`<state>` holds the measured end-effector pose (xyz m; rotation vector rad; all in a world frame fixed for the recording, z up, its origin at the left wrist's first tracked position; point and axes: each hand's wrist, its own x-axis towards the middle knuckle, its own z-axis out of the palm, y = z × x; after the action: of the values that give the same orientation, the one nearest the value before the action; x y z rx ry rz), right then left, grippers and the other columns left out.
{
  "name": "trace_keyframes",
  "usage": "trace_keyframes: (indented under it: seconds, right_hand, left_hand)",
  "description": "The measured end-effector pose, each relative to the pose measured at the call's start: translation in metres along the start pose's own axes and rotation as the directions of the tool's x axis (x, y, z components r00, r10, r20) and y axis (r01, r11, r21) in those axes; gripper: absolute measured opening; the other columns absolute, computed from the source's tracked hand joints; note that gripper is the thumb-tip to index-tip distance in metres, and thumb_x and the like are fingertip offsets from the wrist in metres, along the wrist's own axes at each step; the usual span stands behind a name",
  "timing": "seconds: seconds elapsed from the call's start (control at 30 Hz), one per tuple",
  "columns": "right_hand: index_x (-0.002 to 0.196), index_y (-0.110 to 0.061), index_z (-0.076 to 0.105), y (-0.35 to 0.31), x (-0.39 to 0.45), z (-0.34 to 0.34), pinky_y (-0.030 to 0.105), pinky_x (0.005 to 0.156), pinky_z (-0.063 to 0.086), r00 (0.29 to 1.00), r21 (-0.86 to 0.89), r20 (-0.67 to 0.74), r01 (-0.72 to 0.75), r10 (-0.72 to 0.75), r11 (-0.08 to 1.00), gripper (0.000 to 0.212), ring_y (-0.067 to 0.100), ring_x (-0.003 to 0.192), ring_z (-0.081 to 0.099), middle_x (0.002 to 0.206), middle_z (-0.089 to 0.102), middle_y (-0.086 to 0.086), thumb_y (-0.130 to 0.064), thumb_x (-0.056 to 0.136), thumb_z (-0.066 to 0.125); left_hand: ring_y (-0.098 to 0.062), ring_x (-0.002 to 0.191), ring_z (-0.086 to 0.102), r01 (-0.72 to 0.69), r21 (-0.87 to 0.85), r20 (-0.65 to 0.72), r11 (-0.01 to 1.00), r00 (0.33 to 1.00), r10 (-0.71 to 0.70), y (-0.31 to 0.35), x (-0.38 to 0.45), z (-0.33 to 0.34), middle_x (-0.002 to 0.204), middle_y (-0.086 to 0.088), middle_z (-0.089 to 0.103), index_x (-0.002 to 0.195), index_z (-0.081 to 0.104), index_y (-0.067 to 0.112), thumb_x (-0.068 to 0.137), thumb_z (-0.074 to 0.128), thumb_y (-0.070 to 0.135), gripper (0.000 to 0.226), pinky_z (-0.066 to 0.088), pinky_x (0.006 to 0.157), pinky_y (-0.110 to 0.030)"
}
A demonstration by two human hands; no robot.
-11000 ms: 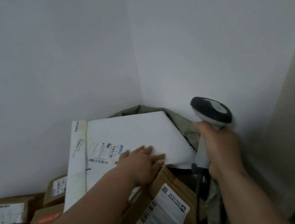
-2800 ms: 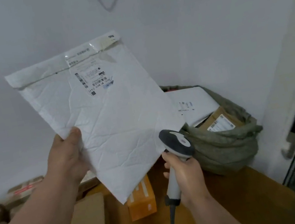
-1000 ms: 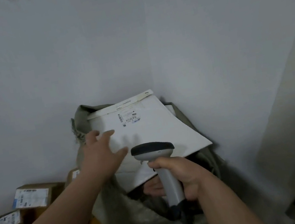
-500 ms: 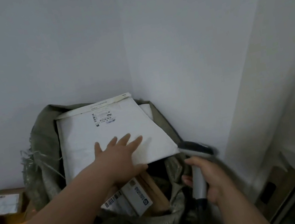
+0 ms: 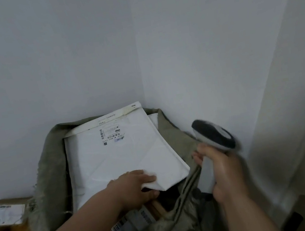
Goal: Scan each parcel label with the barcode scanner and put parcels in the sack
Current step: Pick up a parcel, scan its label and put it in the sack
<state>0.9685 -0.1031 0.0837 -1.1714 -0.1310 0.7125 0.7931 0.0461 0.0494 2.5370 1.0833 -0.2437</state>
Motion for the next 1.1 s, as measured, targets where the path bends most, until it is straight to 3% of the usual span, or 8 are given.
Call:
trace_keyframes:
  seconds: [0.2, 0.37, 0.53, 0.63, 0.77, 0.87, 0.97, 1.1]
  right_hand:
    - [0.088, -0.017, 0.077, -0.038, -0.03, 0.019, 0.028, 0.071, 0.049, 0.954, -0.106, 0.083, 0.296, -0.289, 0.949, 0.014, 0.011, 0.077, 0.068, 0.075, 0.074, -0.007, -0.006, 0.079, 0.075]
    - [0.065, -0.016, 0.072, -0.041, -0.04, 0.023, 0.019, 0.062, 0.05, 0.888, -0.151, 0.162, 0.454, -0.431, 0.878, 0.016, 0.002, 0.063, 0.062, 0.061, 0.067, -0.012, -0.009, 0.078, 0.077]
    - [0.09, -0.011, 0.072, -0.023, -0.031, 0.031, 0.034, 0.072, 0.051, 0.939, -0.387, 0.195, 0.339, -0.283, 0.857, 0.018, 0.019, 0.08, 0.067, 0.083, 0.074, 0.008, -0.015, 0.074, 0.08]
    - [0.081, -0.012, 0.069, -0.03, -0.027, 0.028, 0.036, 0.07, 0.049, 0.945, -0.444, 0.171, 0.327, -0.279, 0.834, 0.01, 0.028, 0.079, 0.065, 0.085, 0.071, 0.016, -0.019, 0.079, 0.076]
    - [0.096, -0.012, 0.068, -0.033, -0.033, 0.035, 0.028, 0.062, 0.044, 0.927, -0.468, 0.183, 0.375, -0.327, 0.8, 0.02, 0.016, 0.072, 0.06, 0.078, 0.065, 0.003, -0.02, 0.08, 0.075]
    - [0.095, -0.01, 0.068, -0.033, -0.042, 0.044, 0.03, 0.068, 0.045, 0.936, -0.421, 0.182, 0.351, -0.302, 0.836, 0.022, 0.018, 0.075, 0.06, 0.077, 0.064, 0.001, -0.021, 0.077, 0.076]
    - [0.096, -0.013, 0.067, -0.029, -0.056, 0.058, 0.038, 0.084, 0.055, 0.953, -0.302, 0.282, 0.199, -0.112, 0.932, 0.017, 0.021, 0.093, 0.067, 0.095, 0.069, 0.003, -0.014, 0.081, 0.075]
    - [0.104, -0.009, 0.068, -0.003, -0.079, 0.077, 0.046, 0.087, 0.059, 0.901, -0.249, 0.432, 0.074, 0.042, 0.966, 0.021, 0.03, 0.096, 0.071, 0.098, 0.072, 0.01, -0.008, 0.084, 0.074]
  left_hand:
    - [-0.021, 0.138, 0.04, 0.016, 0.101, 0.174, 0.995, 0.984, -0.033, 0.024, 0.016, -0.004, 0.151, 0.006, 0.035, 0.137, 0.051, 0.049, 0.087, 0.053, 0.066, 0.053, 0.03, 0.115, -0.048]
    - [-0.027, 0.131, 0.041, 0.069, 0.113, 0.154, 0.991, 0.984, -0.086, 0.044, 0.019, -0.003, 0.146, 0.003, 0.038, 0.136, 0.053, 0.041, 0.096, 0.054, 0.043, 0.04, 0.035, 0.111, -0.044]
    - [-0.016, 0.148, 0.021, -0.224, -0.077, 0.048, 0.972, 0.973, 0.228, 0.064, 0.01, 0.005, 0.162, 0.009, 0.023, 0.149, 0.037, 0.04, 0.097, 0.05, 0.049, 0.054, 0.015, 0.121, -0.046]
    - [-0.01, 0.133, 0.046, -0.17, -0.508, -0.209, 0.844, 0.975, 0.071, 0.046, -0.005, -0.019, 0.147, 0.005, 0.051, 0.137, 0.058, 0.032, 0.096, 0.06, 0.041, 0.042, 0.029, 0.105, -0.021]
    - [-0.015, 0.11, 0.061, -0.072, -0.576, -0.514, 0.815, 0.807, -0.292, -0.009, -0.03, -0.051, 0.126, -0.002, 0.067, 0.128, 0.066, 0.019, 0.095, 0.064, 0.026, 0.033, 0.044, 0.097, -0.026]
    - [-0.022, 0.113, 0.061, 0.135, -0.543, -0.544, 0.829, 0.695, -0.47, -0.055, -0.049, -0.058, 0.129, 0.0, 0.065, 0.13, 0.064, 0.022, 0.094, 0.061, 0.031, 0.037, 0.046, 0.101, -0.036]
    - [-0.03, 0.118, 0.056, 0.289, -0.545, -0.535, 0.787, 0.603, -0.591, -0.086, -0.076, -0.052, 0.134, -0.003, 0.059, 0.131, 0.061, 0.027, 0.089, 0.061, 0.04, 0.044, 0.047, 0.101, -0.049]
    - [-0.033, 0.119, 0.053, 0.238, -0.687, -0.489, 0.687, 0.547, -0.679, -0.109, -0.108, -0.034, 0.138, -0.013, 0.052, 0.133, 0.058, 0.02, 0.089, 0.065, 0.034, 0.047, 0.048, 0.098, -0.047]
